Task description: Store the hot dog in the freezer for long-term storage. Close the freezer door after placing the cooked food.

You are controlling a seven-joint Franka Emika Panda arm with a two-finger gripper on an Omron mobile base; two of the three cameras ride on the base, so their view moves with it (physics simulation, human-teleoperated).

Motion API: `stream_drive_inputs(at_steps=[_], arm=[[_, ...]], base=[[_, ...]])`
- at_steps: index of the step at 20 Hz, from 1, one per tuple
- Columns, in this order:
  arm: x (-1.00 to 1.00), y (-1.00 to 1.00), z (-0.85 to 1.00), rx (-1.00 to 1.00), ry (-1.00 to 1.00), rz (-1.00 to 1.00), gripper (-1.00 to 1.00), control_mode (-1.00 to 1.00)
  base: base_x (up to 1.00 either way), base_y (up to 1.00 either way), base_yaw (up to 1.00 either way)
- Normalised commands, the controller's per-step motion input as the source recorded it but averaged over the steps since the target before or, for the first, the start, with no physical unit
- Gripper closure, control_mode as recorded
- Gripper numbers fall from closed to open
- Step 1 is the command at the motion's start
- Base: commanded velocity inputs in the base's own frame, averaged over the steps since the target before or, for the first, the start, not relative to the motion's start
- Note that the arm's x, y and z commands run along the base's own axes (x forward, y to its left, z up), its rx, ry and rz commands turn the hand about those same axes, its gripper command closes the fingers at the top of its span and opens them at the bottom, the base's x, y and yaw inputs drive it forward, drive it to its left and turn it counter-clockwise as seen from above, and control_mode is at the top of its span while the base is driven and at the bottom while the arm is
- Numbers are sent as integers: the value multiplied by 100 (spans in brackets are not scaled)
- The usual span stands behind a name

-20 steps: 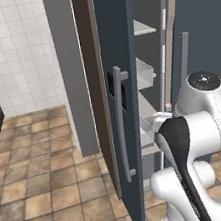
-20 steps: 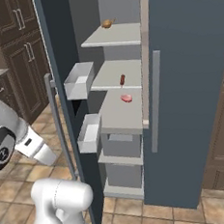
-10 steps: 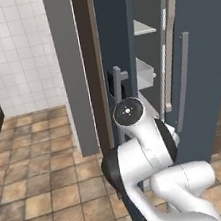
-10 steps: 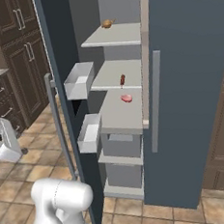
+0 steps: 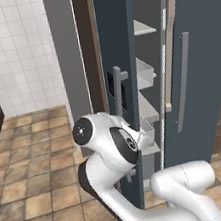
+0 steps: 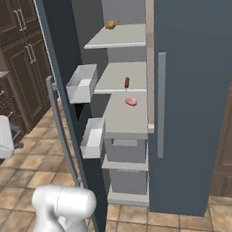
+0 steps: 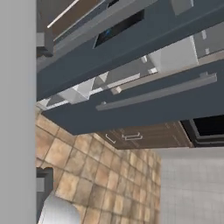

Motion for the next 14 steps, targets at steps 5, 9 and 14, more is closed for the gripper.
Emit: stream_drive_inputs(at_steps=[5, 9, 14], arm=[[41, 1, -7, -13, -10, -3, -100, -100], [43, -4, -9, -5, 0, -1, -100, -100], [52, -6, -12, -9, 8, -5, -100, -100]], base=[[0, 0, 0], [0, 0, 0], [0, 0, 0]])
